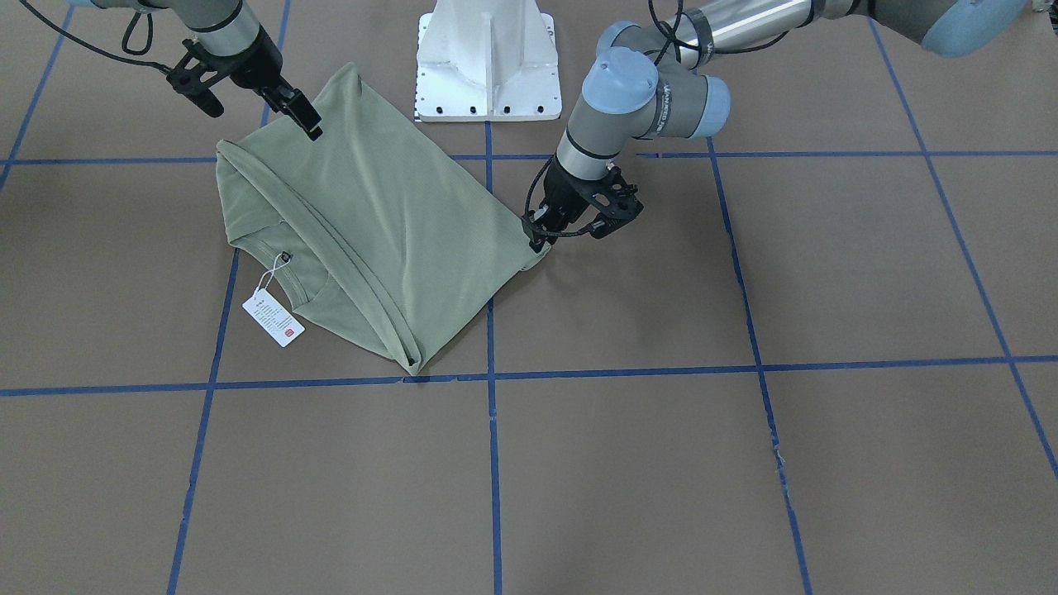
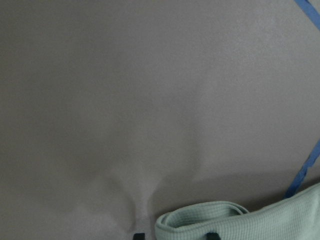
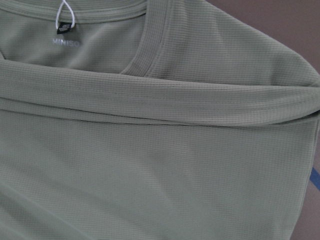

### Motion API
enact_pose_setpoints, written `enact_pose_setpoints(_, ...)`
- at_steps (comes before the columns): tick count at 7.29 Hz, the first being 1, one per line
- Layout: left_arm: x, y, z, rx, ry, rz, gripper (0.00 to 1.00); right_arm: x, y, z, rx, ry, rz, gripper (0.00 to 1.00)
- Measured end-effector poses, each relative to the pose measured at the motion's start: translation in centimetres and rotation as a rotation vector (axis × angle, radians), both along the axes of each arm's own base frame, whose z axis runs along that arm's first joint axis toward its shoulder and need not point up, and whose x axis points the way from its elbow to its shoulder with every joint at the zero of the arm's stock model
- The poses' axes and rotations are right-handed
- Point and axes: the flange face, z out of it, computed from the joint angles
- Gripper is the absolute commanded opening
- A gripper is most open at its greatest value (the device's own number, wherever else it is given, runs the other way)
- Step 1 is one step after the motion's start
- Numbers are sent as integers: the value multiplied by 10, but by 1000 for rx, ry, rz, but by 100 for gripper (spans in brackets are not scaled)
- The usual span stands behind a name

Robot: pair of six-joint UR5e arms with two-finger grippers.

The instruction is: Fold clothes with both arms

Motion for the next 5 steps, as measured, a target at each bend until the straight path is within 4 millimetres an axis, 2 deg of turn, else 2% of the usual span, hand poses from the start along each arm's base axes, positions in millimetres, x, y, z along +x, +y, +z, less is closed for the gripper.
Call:
enact_pose_setpoints(2,-3,-4,0,19,-4,1,0,2,-3,-1,1,-2,9,100)
enact_pose_setpoints(3,-16,-20,-4,71,-7,0,0,4,-6,-2,2,-5,17,100)
enact_pose_setpoints(4,-39,-50,-7,147,-19,-12,0,8,-10,-5,4,-10,27,100)
enact_pose_setpoints(5,-66,-90,-7,214,-41,-41,0,11,-12,-8,5,-17,31,100)
